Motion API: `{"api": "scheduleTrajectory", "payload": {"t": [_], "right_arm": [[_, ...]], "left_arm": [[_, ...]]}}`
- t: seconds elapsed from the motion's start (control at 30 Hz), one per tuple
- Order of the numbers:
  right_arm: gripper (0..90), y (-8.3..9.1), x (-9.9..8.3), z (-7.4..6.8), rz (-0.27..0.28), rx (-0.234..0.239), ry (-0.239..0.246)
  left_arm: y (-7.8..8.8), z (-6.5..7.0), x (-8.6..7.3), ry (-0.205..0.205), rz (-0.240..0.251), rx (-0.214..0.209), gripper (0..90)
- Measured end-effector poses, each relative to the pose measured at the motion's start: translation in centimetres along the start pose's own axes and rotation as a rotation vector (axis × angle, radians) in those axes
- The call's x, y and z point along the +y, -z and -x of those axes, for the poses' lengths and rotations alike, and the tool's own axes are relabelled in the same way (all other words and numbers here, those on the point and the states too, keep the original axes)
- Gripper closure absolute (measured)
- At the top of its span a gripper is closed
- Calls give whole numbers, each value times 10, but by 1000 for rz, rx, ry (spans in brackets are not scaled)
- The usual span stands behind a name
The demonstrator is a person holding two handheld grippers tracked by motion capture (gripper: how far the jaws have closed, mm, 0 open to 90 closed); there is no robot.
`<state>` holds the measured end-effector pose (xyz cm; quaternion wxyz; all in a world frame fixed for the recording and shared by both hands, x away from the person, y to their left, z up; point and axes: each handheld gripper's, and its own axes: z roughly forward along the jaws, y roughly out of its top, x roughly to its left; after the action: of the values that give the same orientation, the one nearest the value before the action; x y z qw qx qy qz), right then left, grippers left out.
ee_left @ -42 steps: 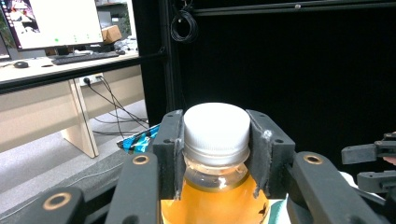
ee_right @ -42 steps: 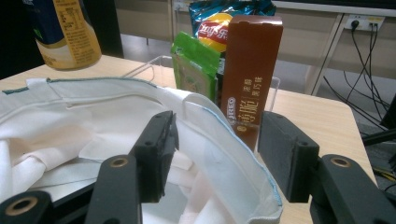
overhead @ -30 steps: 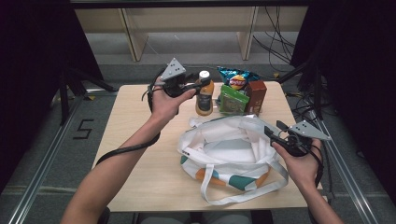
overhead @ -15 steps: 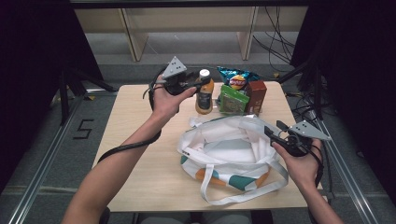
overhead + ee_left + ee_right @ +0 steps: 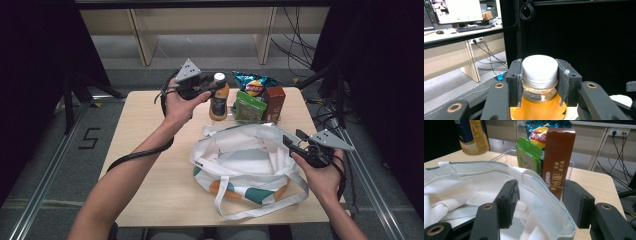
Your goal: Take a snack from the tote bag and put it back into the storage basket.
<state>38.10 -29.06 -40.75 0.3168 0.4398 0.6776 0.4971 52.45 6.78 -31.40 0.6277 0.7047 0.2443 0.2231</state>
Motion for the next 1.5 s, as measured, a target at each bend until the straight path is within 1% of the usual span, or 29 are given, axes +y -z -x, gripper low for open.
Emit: {"api": "scheduleTrajectory", "payload": {"t": [0.1,0.13,0.2,0.23,0.3,0.33,0.4,0.47,0.5,0.53,0.57,0.6,0.7,0.73,0.8,0.83,0.87,0.9,0.97,1.0,1.07,1.1,1.17,1.2,1.37,1.5], "right_arm": [[466,0,0,0,2,3,-2],[466,1,0,0,-3,-11,1],[466,1,0,0,8,-17,-2],[466,1,0,-1,5,-16,-10],[466,1,0,0,3,-10,-9],[466,1,0,0,-8,7,-4],[466,1,0,1,-4,4,6],[466,0,0,0,2,3,1],[467,1,0,0,-16,-3,-11],[466,1,0,-1,-17,-4,-12],[466,0,0,0,-12,1,-2],[466,0,-1,1,-8,-6,9],[466,0,-1,1,-6,-9,6],[466,1,0,0,-15,-4,-8],[466,0,-1,0,-11,-2,4],[466,0,-1,1,-7,-9,11],[466,0,-1,0,-2,-11,3],[466,0,-1,2,-7,-3,27],[466,0,-1,2,-3,-7,26],[466,-1,-1,1,12,-11,25],[466,-1,-1,1,0,-8,27],[466,-1,-1,1,7,-10,25],[466,0,-1,1,-6,2,30],[466,1,-1,-1,-16,1,0],[466,1,-1,-1,-16,2,4],[466,1,-1,-1,-17,3,-3]], "left_arm": [[-2,0,-1,1,-4,0,588],[-2,-1,-1,-3,-6,1,587],[-3,-1,-1,0,-8,2,588],[-4,-1,-2,3,-4,0,587],[-5,-2,-3,3,-9,1,588],[-6,-2,-3,5,-9,2,588],[-6,-4,-4,5,-12,4,587],[-7,-4,-4,4,-10,3,588],[-8,-5,-5,5,-14,4,588],[-8,-6,-5,2,-14,5,588],[-9,-6,-5,1,-17,6,588],[-9,-7,-6,5,-15,7,587],[-11,-8,-8,4,-20,10,588],[-11,-8,-8,4,-23,11,588],[-12,-9,-9,6,-23,12,588],[-12,-9,-9,6,-23,12,587],[-13,-9,-9,6,-26,14,587],[-14,-10,-10,5,-29,14,588],[-15,-10,-10,4,-33,16,587],[-16,-11,-11,5,-34,16,588],[-17,-11,-12,6,-34,16,587],[-17,-12,-12,7,-39,18,588],[-19,-13,-13,6,-40,15,587],[-19,-13,-13,6,-43,17,587],[-22,-15,-14,5,-54,24,587],[-24,-17,-15,4,-61,27,587]]}}
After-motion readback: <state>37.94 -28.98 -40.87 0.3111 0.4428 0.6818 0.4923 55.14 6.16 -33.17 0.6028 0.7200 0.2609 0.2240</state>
